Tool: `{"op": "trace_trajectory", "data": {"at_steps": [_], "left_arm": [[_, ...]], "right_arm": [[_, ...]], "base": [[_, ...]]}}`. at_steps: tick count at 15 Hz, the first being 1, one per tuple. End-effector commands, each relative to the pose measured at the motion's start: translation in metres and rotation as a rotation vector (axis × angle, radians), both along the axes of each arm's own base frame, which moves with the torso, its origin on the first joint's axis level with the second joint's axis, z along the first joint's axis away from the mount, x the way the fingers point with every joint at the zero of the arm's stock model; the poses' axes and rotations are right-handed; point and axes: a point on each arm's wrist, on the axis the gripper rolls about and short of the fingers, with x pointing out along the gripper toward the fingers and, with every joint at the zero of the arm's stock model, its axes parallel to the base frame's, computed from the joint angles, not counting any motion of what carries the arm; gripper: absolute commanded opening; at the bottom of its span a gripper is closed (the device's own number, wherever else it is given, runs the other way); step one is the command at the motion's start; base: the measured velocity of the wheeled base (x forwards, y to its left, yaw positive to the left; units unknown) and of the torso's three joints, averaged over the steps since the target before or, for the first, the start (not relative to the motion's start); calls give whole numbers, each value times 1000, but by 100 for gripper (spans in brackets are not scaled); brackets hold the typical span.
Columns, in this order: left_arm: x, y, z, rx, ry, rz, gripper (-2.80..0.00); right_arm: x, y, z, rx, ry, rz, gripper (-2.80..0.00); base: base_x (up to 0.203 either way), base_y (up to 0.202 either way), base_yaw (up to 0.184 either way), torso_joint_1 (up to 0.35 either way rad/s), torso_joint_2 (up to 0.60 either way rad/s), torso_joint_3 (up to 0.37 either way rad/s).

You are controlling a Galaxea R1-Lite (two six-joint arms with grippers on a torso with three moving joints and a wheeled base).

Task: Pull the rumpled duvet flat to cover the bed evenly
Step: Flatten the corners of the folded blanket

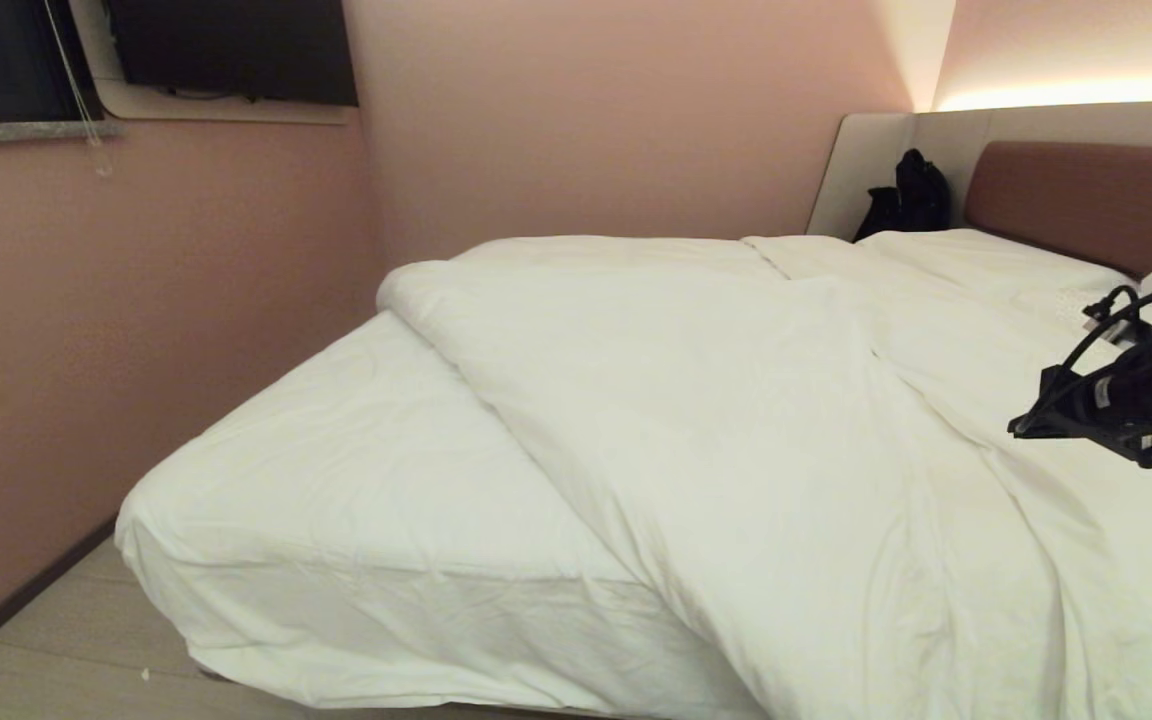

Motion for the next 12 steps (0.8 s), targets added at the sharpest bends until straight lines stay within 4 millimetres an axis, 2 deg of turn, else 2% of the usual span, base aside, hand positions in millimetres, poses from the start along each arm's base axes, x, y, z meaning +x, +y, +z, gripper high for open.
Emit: {"op": "trace_trajectory", "data": {"at_steps": [1,7,12], "left_arm": [[0,0,0,-1,0,1,-280],[0,0,0,-1,0,1,-280],[0,0,0,-1,0,1,-280]], "right_arm": [[21,-6,-20,-13,-32,6,0],[57,-10,-62,9,15,32,0],[74,11,-83,25,49,90,0]], "base": [[0,0,0,0,0,0],[0,0,0,0,0,0],[0,0,0,0,0,0]]}}
